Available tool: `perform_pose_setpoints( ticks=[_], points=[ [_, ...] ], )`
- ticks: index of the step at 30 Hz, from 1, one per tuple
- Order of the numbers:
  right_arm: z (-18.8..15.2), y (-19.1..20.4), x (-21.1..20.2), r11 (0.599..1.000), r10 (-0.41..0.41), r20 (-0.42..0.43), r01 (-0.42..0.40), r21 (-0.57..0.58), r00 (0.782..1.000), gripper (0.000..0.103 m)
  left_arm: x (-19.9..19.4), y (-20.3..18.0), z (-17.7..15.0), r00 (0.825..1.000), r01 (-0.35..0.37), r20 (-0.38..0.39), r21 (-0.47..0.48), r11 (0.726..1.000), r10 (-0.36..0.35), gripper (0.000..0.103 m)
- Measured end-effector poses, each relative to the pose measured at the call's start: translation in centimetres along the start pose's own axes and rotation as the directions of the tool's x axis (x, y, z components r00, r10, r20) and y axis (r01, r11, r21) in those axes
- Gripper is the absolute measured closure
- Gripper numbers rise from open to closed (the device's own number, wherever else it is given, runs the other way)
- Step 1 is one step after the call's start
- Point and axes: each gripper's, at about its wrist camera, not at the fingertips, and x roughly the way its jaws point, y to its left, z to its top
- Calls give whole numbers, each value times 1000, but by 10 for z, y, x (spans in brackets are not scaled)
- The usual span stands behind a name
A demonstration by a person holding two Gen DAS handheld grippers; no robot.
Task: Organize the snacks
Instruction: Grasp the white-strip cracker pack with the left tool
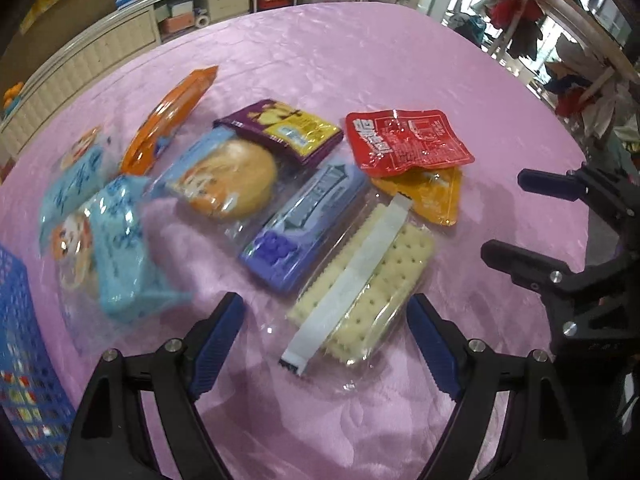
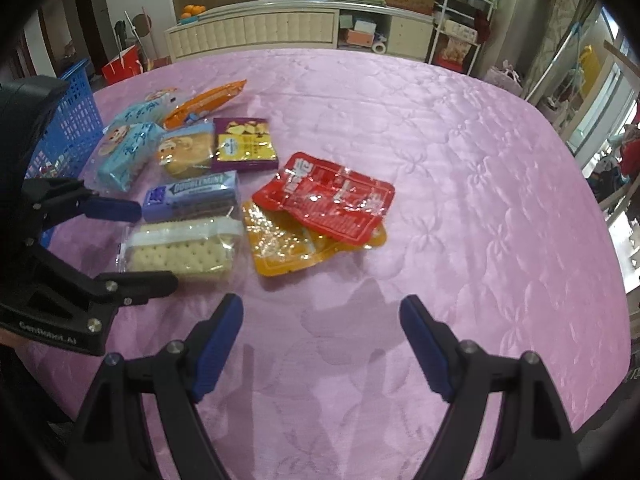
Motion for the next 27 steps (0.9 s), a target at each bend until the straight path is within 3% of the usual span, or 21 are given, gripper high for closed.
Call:
perform_pose_setpoints(
  ticks=[12,16,20,21,23,24,27],
  points=[
    [-7,-16,-1,999,35,-26,-35,6,999,19,10,-34,12,996,82,-37,37,996,-81,21],
    [-10,-24,-4,999,22,3,-22,46,1000,14,16,-49,14,998,38,-47,84,996,-34,21],
    [-12,-37,-1,994,13,-12,-12,105,1000,14,18,-50,16,999,13,-46,63,998,-10,21],
    [-13,-39,0,994,5,-19,-3,112,1000,13,19,-53,17,999,2,-43,67,998,1,23],
    [-13,-41,0,993,7,-20,-4,121,1000,13,19,-58,20,999,-33,-34,79,996,36,36],
    [-12,-42,0,993,4,-21,-2,120,1000,12,21,-63,22,998,-57,-31,85,995,59,49],
    [-11,-41,0,994,-14,-36,18,110,999,12,18,-66,24,999,-20,-37,61,998,23,55]
  ],
)
